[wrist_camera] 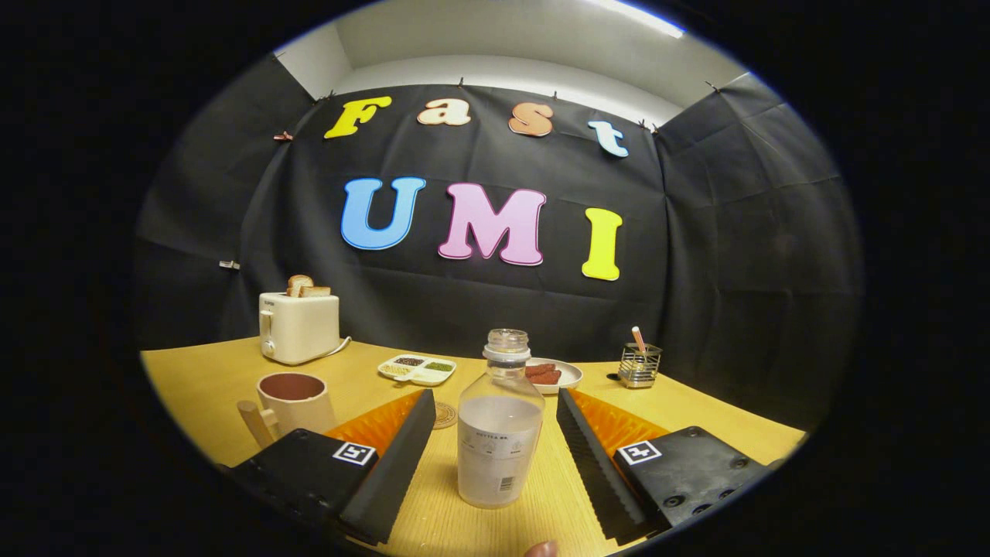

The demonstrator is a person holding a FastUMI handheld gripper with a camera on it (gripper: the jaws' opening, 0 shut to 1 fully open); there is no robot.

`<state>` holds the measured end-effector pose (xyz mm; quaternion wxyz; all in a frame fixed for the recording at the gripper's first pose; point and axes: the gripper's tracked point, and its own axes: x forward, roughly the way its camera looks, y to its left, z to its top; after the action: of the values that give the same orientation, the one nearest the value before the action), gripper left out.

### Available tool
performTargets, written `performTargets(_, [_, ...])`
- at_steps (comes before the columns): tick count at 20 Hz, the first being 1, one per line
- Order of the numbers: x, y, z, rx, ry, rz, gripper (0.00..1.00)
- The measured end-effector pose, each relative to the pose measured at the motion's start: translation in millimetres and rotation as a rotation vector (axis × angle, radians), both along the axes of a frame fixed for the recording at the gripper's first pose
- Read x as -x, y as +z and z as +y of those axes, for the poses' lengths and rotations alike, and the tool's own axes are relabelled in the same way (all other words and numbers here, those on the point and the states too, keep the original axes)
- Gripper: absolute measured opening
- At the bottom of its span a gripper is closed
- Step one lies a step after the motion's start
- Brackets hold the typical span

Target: Take the bottle from table, then pour the juice into the cup, finally place the bottle on the coaster

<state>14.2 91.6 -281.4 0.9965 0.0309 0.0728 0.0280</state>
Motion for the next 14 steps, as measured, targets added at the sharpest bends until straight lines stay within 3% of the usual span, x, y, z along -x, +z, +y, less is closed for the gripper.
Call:
performTargets(7, [-20,-18,1,-0.026,-0.047,0.022,0.94])
performTargets(10, [-24,-20,-2,-0.019,-0.069,0.045,0.78])
performTargets(14, [-26,0,-1,0.070,-0.079,0.072,0.74])
